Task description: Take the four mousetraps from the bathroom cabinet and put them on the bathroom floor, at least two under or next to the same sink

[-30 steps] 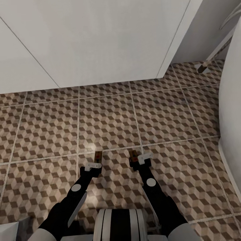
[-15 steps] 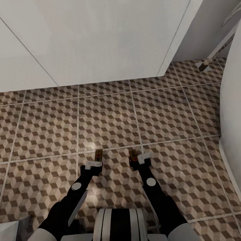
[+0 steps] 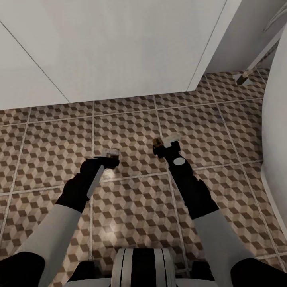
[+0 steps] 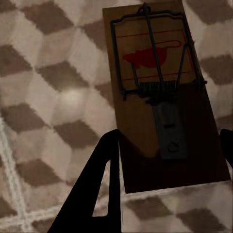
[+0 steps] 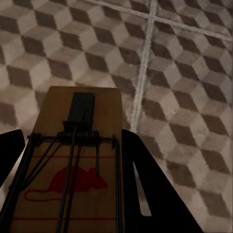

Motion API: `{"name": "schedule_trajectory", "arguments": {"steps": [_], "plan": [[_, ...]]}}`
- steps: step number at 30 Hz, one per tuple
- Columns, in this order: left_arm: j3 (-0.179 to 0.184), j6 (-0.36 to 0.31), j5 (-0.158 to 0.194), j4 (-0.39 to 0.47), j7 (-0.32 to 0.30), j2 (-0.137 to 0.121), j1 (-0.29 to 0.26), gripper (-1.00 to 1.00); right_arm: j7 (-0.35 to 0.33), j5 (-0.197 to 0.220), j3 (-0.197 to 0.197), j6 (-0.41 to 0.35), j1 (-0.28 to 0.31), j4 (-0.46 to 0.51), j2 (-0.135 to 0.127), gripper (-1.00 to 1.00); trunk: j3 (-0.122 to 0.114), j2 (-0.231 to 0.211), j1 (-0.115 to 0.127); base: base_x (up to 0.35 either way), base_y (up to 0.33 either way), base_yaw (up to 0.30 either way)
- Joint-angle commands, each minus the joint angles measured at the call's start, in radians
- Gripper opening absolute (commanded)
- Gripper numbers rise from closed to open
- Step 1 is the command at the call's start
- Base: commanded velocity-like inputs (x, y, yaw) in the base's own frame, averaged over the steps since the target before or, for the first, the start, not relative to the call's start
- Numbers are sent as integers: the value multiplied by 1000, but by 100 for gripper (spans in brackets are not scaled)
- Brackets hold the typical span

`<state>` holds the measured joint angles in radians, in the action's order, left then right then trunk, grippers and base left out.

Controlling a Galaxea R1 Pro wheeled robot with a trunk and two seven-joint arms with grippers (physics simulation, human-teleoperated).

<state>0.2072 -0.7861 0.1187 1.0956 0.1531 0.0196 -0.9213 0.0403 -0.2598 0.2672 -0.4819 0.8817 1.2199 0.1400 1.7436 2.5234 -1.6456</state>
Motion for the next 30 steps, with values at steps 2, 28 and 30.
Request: {"name": "schedule_trajectory", "arguments": {"steps": [2,28,30], "plan": [[-6,-8,10,-39,9,0,-39,-100,0,-2,2,-31,41,-29,5,-100,1,0,0,0,0,0],[-2,-17,7,152,13,-33,-82,-100,0,-1,7,-6,104,-35,13,-100,44,3,-5,0,0,0],[-2,-18,7,158,13,-33,-82,-100,0,-1,7,-6,104,-35,13,-100,54,3,-6,0,0,0]]}}
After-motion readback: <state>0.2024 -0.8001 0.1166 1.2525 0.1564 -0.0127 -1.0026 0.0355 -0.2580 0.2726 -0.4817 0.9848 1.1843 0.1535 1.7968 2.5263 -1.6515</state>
